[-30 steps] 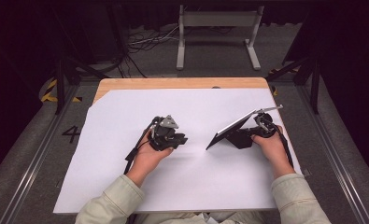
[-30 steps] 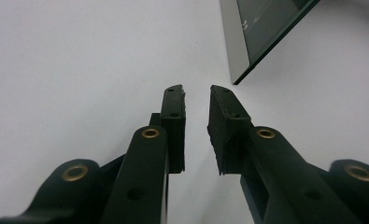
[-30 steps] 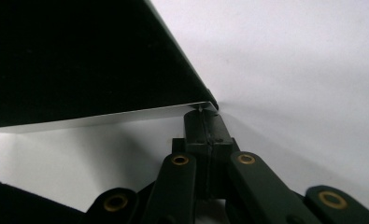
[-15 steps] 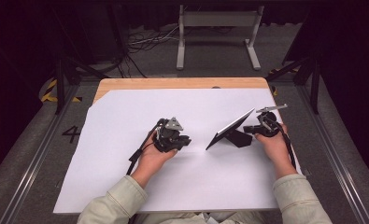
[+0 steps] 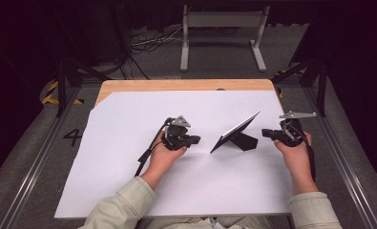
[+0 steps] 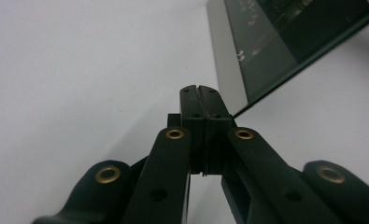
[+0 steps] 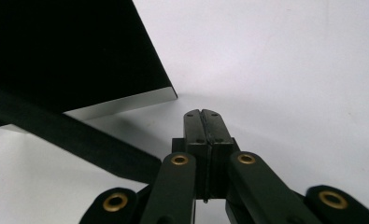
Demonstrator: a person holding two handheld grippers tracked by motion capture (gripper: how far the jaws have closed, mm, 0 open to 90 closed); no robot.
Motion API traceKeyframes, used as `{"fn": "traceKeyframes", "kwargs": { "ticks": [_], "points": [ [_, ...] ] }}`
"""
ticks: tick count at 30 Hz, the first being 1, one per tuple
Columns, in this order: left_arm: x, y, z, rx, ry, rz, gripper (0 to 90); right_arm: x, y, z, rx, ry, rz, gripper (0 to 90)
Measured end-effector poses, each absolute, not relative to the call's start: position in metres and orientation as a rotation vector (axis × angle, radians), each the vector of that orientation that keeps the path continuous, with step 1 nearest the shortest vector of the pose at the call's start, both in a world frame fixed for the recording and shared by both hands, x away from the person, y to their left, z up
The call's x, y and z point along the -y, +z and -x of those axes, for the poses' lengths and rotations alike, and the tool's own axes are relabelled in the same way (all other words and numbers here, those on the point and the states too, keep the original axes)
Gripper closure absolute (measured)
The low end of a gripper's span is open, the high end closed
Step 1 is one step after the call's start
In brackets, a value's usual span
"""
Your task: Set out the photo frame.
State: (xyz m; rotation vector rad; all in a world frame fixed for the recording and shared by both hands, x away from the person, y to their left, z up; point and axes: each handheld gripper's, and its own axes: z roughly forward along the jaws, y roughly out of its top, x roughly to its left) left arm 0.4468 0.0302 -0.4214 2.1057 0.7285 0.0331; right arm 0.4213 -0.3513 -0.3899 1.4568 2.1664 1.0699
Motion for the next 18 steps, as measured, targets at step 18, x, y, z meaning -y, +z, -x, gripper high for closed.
{"fn": "traceKeyframes", "kwargs": {
  "ticks": [18],
  "points": [
    [0.008, -0.453, -0.451, -0.770, -0.048, -2.134, 90.0, 0.359, -0.373, -0.398, -2.135, 1.126, -1.427, 90.0]
  ]
}}
